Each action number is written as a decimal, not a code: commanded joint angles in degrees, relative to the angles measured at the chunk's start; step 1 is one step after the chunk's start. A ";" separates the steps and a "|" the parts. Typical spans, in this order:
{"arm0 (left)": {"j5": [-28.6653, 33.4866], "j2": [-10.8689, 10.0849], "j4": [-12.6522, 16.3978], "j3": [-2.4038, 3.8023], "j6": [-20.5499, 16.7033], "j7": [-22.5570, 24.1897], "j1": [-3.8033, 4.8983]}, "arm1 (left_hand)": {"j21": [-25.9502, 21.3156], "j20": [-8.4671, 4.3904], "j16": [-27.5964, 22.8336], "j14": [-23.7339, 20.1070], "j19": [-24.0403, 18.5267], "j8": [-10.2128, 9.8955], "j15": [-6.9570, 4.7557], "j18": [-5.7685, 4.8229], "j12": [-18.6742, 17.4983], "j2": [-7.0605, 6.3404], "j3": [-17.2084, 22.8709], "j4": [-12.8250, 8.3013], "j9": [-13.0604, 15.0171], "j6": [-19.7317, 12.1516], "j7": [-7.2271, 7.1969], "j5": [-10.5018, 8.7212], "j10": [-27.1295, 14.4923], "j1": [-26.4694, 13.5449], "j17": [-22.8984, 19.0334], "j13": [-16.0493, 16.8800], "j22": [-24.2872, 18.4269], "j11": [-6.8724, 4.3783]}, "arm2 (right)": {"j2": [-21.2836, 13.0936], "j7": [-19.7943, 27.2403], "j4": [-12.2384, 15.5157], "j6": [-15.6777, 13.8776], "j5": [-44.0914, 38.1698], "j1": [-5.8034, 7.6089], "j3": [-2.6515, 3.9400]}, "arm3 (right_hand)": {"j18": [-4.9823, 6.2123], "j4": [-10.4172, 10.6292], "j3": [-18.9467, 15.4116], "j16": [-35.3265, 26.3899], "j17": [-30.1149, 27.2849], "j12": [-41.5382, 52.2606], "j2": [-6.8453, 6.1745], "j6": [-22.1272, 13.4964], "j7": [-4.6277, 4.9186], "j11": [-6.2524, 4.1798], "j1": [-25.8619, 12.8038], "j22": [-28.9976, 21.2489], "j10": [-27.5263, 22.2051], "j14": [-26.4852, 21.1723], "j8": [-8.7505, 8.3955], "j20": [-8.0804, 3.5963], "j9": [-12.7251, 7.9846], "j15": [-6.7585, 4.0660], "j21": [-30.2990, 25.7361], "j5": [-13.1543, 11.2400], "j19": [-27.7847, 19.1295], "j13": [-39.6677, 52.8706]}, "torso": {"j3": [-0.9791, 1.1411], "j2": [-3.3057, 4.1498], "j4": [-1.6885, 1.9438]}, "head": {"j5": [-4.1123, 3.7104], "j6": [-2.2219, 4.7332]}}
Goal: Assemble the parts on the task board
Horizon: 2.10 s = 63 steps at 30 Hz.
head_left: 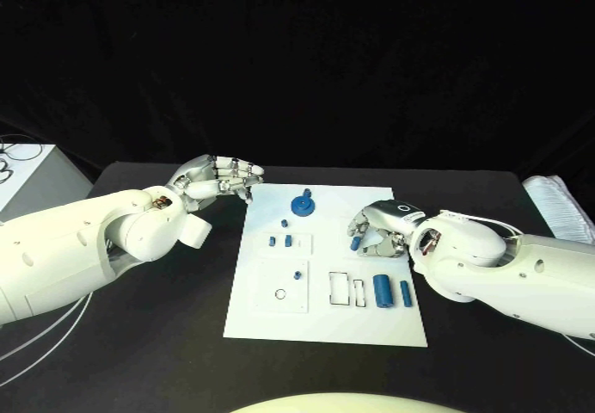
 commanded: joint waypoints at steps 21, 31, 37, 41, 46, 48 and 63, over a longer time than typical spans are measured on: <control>0.32 -0.16 0.11 0.03 1.51 -0.57 0.02 | -0.45 0.18 -0.32 0.08 0.34 0.27 0.17 0.73 -0.37 0.46 -0.19 0.21 -0.09 -0.02 0.35 0.08 -0.32 -0.27 -0.06 -0.09 -0.10 -0.13 | 0.90 0.07 -0.23 -2.95 0.52 -0.47 -0.04 | -1.51 -0.94 15.48 0.71 1.13 -6.31 -1.10 6.91 -0.08 -1.89 -3.09 6.64 12.54 2.05 2.98 -1.73 1.55 -1.80 5.19 -0.74 2.76 0.43 | -0.03 -0.09 -0.05 | -0.04 -0.26; 0.30 -0.27 -0.04 0.03 1.64 -0.82 0.02 | -0.53 0.20 -0.34 0.09 0.36 0.32 0.17 0.74 -0.40 0.57 -0.19 0.28 -0.09 0.01 0.34 0.07 -0.29 -0.28 -0.04 -0.13 -0.16 -0.14 | 0.89 -0.43 0.29 -6.00 1.64 -0.56 -0.03 | -1.69 -4.50 21.29 1.02 1.61 -7.74 0.16 8.28 -0.58 -2.43 -4.60 7.37 15.19 2.16 5.39 -2.18 4.04 -2.27 6.19 -1.19 2.92 1.29 | -0.02 -0.11 -0.09 | -0.01 -0.33; 0.29 -0.25 -0.17 0.03 1.71 -0.91 0.02 | -0.55 0.20 -0.35 0.08 0.38 0.34 0.16 0.75 -0.42 0.61 -0.17 0.27 -0.10 0.02 0.33 0.08 -0.28 -0.23 -0.04 -0.15 -0.18 -0.15 | -0.07 -0.62 2.01 -7.40 3.03 -0.44 0.13 | -1.70 -6.46 23.53 1.13 1.78 -8.67 -0.03 7.46 -0.51 -2.46 -6.56 7.51 15.78 2.18 6.45 -2.22 5.77 -2.25 6.22 -0.92 2.90 1.72 | 0.00 -0.18 -0.16 | 0.09 -0.34; 0.29 -0.17 -0.32 0.02 1.74 -0.94 0.02 | -0.55 0.20 -0.35 0.08 0.38 0.34 0.16 0.75 -0.42 0.61 -0.17 0.27 -0.10 0.02 0.33 0.08 -0.28 -0.23 -0.04 -0.15 -0.18 -0.15 | -0.99 -0.69 4.19 -8.06 4.51 0.17 0.41 | -1.69 -7.50 24.54 1.12 1.74 -9.21 -0.27 7.05 -0.50 -2.44 -7.84 7.54 15.99 2.16 7.09 -2.21 6.79 -2.23 6.11 -1.12 2.87 1.97 | 0.04 -0.20 -0.15 | 0.23 -0.32; 0.29 -0.03 -0.45 0.02 1.77 -0.91 0.01 | -0.55 0.20 -0.35 0.08 0.38 0.34 0.16 0.75 -0.42 0.61 -0.17 0.27 -0.10 0.02 0.33 0.08 -0.28 -0.23 -0.04 -0.15 -0.18 -0.15 | -1.20 -0.52 6.92 -8.62 5.59 0.64 0.62 | -1.69 -7.81 24.75 1.15 1.79 -9.36 -0.38 6.96 -0.51 -2.45 -8.19 7.56 16.04 2.17 7.27 -2.21 7.07 -2.23 6.12 -1.18 2.87 2.05 | 0.03 -0.16 0.01 | 0.44 -0.35; 0.29 0.00 -0.47 0.01 1.79 -0.89 0.00 | -0.55 0.20 -0.35 0.08 0.38 0.34 0.16 0.75 -0.42 0.61 -0.17 0.27 -0.10 0.02 0.33 0.08 -0.28 -0.23 -0.04 -0.15 -0.18 -0.15 | -0.65 -0.37 7.59 -8.65 5.99 0.63 0.64 | -1.69 -7.81 24.75 1.15 1.79 -9.36 -0.38 6.96 -0.51 -2.45 -8.19 7.56 16.04 2.17 7.27 -2.21 7.07 -2.23 6.12 -1.18 2.87 2.05 | 0.05 -0.12 0.03 | 0.68 -0.44; 0.36 0.56 -0.64 -0.06 2.17 -1.01 -0.17 | -0.63 0.20 -0.38 0.09 0.43 0.40 0.16 0.76 -0.46 0.64 -0.18 0.25 -0.11 0.04 0.33 0.08 -0.27 -0.15 -0.02 -0.20 -0.23 -0.14 | 8.82 1.69 6.89 -9.51 5.77 -4.51 0.35 | -1.54 -8.66 25.43 0.90 1.29 -9.87 -0.50 6.40 -0.31 -2.32 -8.89 7.25 15.88 2.04 7.47 -2.17 7.63 -2.16 5.29 -0.91 2.71 2.19 | -0.02 -0.15 0.01 | 2.11 -0.92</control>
